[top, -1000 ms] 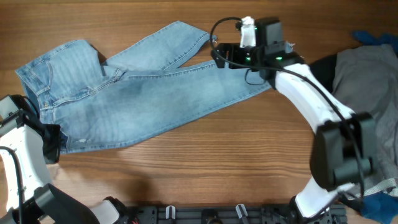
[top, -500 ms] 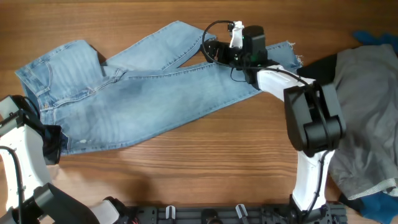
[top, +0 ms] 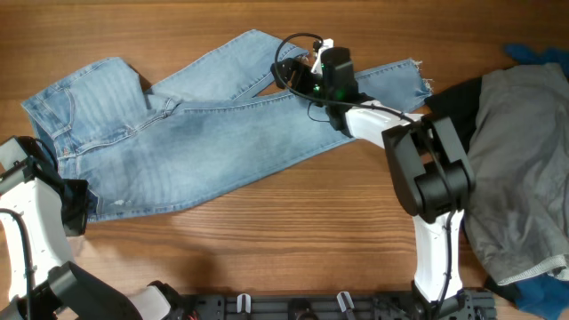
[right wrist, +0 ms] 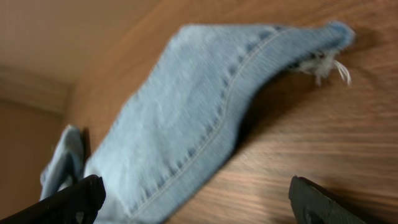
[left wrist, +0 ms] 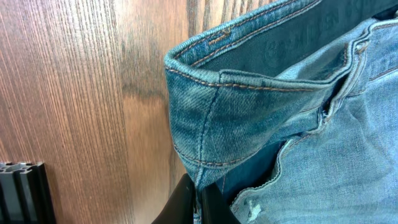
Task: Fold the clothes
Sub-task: 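Grasp the leg hems with the right gripper and pull them rightward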
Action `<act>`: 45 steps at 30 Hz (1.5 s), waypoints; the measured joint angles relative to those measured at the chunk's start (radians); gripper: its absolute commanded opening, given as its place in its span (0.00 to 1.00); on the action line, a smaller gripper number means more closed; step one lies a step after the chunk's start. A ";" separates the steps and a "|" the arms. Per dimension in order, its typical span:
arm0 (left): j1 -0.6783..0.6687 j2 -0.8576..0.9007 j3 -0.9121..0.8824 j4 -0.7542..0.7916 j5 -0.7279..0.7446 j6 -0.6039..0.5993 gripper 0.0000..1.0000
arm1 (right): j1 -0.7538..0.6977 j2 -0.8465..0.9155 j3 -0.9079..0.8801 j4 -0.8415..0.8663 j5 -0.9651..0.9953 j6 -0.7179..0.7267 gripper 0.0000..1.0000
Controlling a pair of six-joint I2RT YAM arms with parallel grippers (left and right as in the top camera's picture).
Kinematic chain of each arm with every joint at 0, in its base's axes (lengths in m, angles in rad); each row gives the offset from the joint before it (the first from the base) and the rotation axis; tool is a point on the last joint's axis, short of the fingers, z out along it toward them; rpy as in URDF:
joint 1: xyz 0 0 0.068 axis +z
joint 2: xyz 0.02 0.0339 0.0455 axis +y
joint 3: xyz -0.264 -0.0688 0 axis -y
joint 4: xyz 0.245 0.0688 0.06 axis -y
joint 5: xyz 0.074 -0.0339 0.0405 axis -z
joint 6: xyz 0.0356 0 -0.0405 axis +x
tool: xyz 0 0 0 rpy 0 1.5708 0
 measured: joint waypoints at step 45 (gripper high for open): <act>0.000 0.000 0.000 0.016 -0.024 0.032 0.04 | -0.251 0.129 0.187 -0.024 0.126 -0.018 0.04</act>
